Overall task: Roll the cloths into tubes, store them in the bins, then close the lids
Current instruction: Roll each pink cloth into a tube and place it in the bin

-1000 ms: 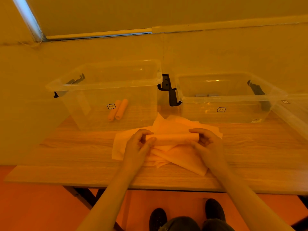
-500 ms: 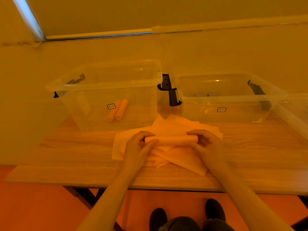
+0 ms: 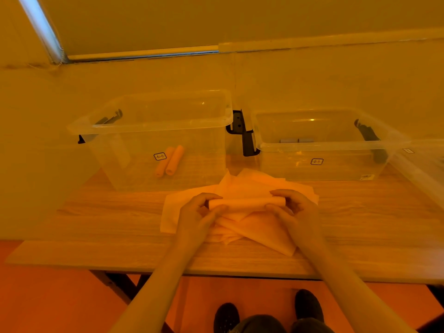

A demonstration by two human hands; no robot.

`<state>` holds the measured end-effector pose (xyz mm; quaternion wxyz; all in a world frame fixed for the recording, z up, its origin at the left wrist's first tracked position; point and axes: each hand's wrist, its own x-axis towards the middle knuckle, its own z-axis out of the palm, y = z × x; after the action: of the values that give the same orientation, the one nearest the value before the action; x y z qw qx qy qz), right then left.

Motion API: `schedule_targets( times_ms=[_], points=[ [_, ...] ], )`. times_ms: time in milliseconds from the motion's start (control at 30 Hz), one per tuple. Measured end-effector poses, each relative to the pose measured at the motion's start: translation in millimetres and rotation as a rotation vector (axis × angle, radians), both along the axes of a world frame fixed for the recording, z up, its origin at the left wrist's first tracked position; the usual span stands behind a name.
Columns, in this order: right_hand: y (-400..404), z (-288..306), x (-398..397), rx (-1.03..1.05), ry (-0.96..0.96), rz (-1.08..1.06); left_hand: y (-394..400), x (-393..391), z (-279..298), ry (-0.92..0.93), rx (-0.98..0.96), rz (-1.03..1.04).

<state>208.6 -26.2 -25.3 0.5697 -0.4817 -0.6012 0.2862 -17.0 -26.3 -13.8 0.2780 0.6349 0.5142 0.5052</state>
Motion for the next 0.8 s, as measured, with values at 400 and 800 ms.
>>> schedule_targets(
  times_ms=[400,800],
  points=[
    [12.5,39.1,6.1,-0.063,-0.137,0.076,4.7,-2.0,43.3,0.022,-0.042,0.010],
    [15.7,123.7,22.5,-0.027,-0.052,0.080,15.4,14.1,127.8,0.108,0.063,-0.075]
  ],
)
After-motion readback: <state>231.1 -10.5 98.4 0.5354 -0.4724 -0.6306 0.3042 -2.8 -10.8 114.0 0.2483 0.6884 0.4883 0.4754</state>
